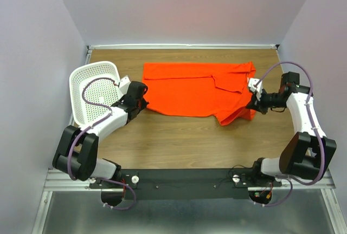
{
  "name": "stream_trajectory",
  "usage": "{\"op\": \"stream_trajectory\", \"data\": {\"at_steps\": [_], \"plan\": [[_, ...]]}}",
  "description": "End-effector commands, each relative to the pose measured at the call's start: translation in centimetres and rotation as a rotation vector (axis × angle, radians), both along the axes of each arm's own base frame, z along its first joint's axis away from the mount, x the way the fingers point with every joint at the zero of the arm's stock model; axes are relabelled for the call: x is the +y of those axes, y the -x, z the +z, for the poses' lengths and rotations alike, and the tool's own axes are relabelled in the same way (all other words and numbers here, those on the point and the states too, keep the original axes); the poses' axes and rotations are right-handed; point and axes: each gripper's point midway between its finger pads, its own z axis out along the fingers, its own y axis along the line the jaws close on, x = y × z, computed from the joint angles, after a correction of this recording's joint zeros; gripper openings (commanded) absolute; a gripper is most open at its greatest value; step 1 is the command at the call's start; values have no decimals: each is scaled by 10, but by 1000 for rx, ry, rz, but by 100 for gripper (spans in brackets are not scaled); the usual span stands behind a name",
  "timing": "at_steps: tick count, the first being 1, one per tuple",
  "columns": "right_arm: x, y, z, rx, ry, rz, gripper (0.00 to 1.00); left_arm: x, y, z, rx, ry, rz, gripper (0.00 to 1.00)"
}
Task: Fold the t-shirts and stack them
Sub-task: Fold the tshirt
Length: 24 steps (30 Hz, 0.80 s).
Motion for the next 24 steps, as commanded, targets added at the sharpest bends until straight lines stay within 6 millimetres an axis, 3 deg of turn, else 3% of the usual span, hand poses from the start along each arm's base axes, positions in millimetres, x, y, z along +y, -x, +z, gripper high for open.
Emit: {"op": "stream_trajectory", "data": {"at_steps": [1, 5, 18, 24], "plan": [[-4, -15, 17, 23, -116, -103, 0, 4, -4, 9, -29, 17, 1, 0], [-19, -34, 21, 8, -129, -182, 1, 6, -12, 11, -28, 22, -5, 0], [-41, -83, 40, -17, -196, -375, 1, 0, -36, 9, -13, 16, -31, 0], [-54, -100, 36, -13, -189, -462, 0, 4, -46, 6, 0, 2, -18, 0]]}}
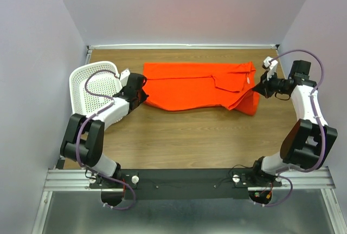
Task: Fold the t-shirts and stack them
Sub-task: Fold the tshirt
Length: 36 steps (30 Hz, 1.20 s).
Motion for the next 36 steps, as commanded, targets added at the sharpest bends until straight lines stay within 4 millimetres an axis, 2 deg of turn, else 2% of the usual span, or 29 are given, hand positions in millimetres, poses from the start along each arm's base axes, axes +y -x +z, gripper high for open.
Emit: {"op": "stream_trajectory", "data": {"at_steps": [1, 7, 12, 21, 24, 36], "plan": [[-17, -24, 5, -25, 3, -95, 0, 3, -11, 2, -6, -11, -2, 0], [-28, -37, 0, -19, 1, -161, 1, 12, -19, -7, 14, -27, 27, 0], [-34, -49, -4, -16, 4, -195, 0, 12, -33, -6, 14, -38, 27, 0], [-44, -65, -20, 11, -5, -244, 1, 10, -52, -22, 59, -74, 27, 0], [-46, -71, -20, 10, -12, -250, 1, 12, -57, -21, 59, -83, 35, 0], [-48, -78, -30, 32, -25, -261, 1, 20, -68, -31, 91, -139, 52, 0]]}}
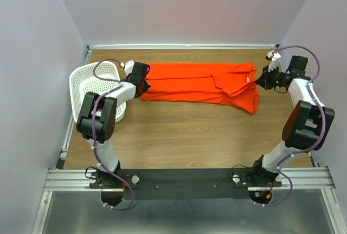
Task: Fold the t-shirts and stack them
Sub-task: Fold the tshirt
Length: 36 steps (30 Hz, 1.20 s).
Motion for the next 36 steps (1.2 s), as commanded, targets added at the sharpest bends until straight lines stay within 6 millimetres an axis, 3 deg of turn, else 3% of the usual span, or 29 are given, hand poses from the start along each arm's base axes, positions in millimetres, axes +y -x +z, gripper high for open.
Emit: {"op": "stream_trajectory", "data": {"at_steps": [1, 19, 27, 36], "plan": [[-9, -11, 5, -25, 9, -21, 1, 13, -2, -6, 23, -60, 30, 0], [-5, -17, 1, -16, -18, -16, 1, 13, -9, -1, 18, -68, 33, 0], [-4, -33, 5, -18, -42, -31, 1, 12, -11, -7, 33, -75, 24, 0], [13, -51, -6, 5, -35, -9, 1, 14, -12, -10, 40, -87, 29, 0]]}}
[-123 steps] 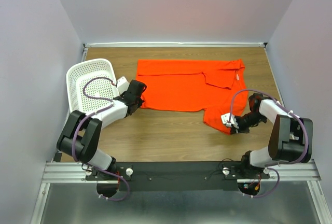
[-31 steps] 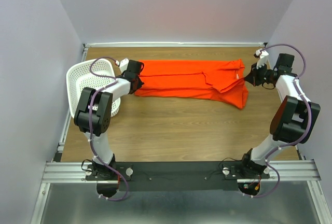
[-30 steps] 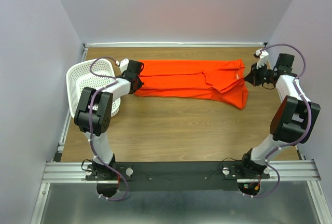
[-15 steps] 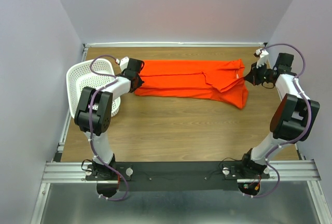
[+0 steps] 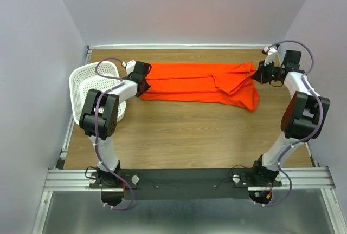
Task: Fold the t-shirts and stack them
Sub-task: Fold the tshirt
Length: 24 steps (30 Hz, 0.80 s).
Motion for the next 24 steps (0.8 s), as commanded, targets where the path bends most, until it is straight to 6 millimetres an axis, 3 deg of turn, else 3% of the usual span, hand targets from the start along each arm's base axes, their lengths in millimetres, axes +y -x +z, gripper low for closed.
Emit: {"op": "stream_trajectory", "data": {"at_steps": [1, 12, 24], "plan": [[4, -17, 3, -17, 14, -3, 1, 12, -8, 0, -4, -47, 34, 0], [12, -37, -14, 12, 39, -1, 1, 12, -8, -2, 2, -50, 32, 0], [20, -57, -12, 9, 36, -9, 1, 13, -8, -4, 7, -50, 35, 0]]}}
